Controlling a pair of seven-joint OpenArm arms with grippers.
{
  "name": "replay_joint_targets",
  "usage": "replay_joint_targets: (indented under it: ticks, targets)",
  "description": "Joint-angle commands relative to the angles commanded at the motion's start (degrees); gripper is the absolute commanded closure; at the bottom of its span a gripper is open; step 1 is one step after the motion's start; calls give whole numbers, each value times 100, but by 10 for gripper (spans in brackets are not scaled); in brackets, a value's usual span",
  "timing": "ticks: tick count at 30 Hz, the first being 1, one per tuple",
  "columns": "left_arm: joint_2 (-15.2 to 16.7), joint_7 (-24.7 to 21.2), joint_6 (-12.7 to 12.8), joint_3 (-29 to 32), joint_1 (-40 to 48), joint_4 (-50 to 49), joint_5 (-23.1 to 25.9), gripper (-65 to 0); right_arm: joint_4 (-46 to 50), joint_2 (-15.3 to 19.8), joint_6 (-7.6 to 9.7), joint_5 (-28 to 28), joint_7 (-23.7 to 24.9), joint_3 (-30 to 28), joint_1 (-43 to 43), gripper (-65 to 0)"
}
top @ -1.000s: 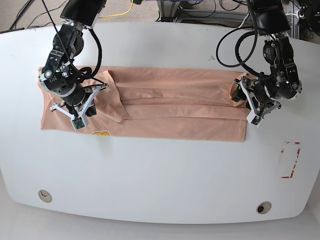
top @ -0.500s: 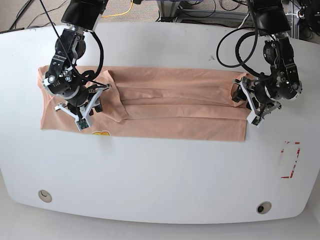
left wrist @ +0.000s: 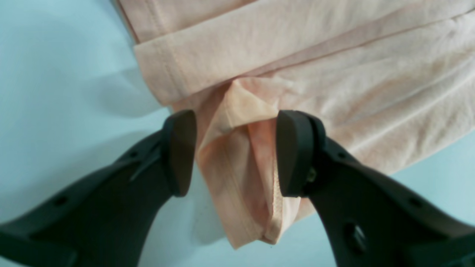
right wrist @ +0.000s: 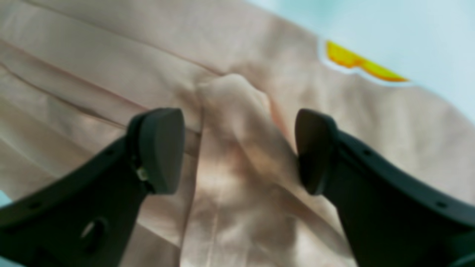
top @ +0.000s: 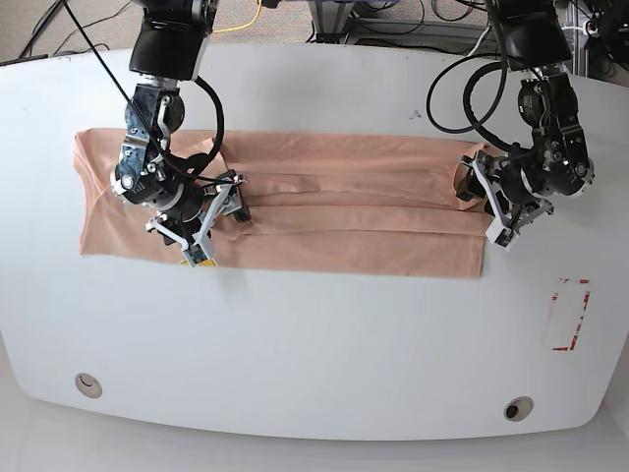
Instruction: Layout the t-shirt on the table in an organized manner, then fold the t-shirt properly
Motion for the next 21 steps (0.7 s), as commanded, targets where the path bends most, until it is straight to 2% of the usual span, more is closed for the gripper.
replay_joint_targets:
  ticks: [3, 6, 11, 18, 21]
  targets:
    - [0, 0, 0, -9, 0, 9, 0, -319, -18, 0, 0, 0, 0, 0, 9, -163]
    - [0, 0, 0, -9, 0, 9, 0, -319, 26, 0, 0, 0, -35, 0, -9, -38]
    - [0, 0, 0, -9, 0, 0, 0, -319, 396, -9, 0, 0, -229, 0, -149, -35]
    - [-9, 0, 0, -9, 9, 0, 0, -319, 1301, -44, 0, 0, -844, 0, -554, -35]
    - [-9, -9, 0, -9, 0, 0, 0, -319, 1538, -53, 0, 0, -958, 0, -738, -35]
